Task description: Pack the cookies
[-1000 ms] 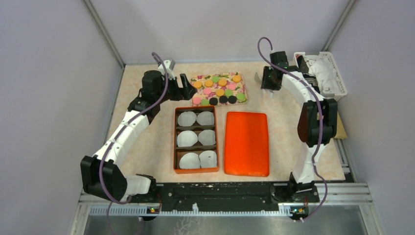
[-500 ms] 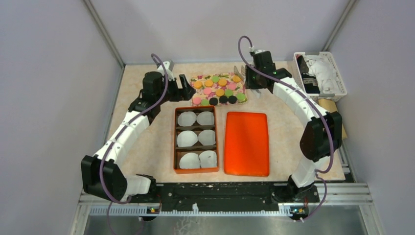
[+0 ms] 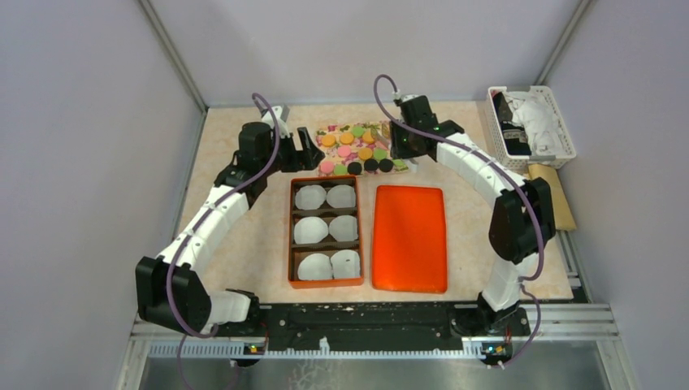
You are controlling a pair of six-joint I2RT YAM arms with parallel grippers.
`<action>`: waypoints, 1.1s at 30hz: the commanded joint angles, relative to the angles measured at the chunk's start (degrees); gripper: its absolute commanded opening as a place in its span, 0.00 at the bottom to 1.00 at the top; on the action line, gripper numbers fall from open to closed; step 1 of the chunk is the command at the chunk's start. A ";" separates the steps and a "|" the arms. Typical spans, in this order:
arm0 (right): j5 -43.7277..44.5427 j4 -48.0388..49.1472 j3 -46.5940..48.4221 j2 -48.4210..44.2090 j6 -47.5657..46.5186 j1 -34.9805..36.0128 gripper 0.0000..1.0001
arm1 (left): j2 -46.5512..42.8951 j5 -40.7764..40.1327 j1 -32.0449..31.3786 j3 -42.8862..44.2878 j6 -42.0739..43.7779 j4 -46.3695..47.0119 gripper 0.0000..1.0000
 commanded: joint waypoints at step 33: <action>1.85 -3.08 16.00 17.67 1.79 3.04 0.42 | 0.52 0.10 0.85 -0.17 0.48 0.99 0.89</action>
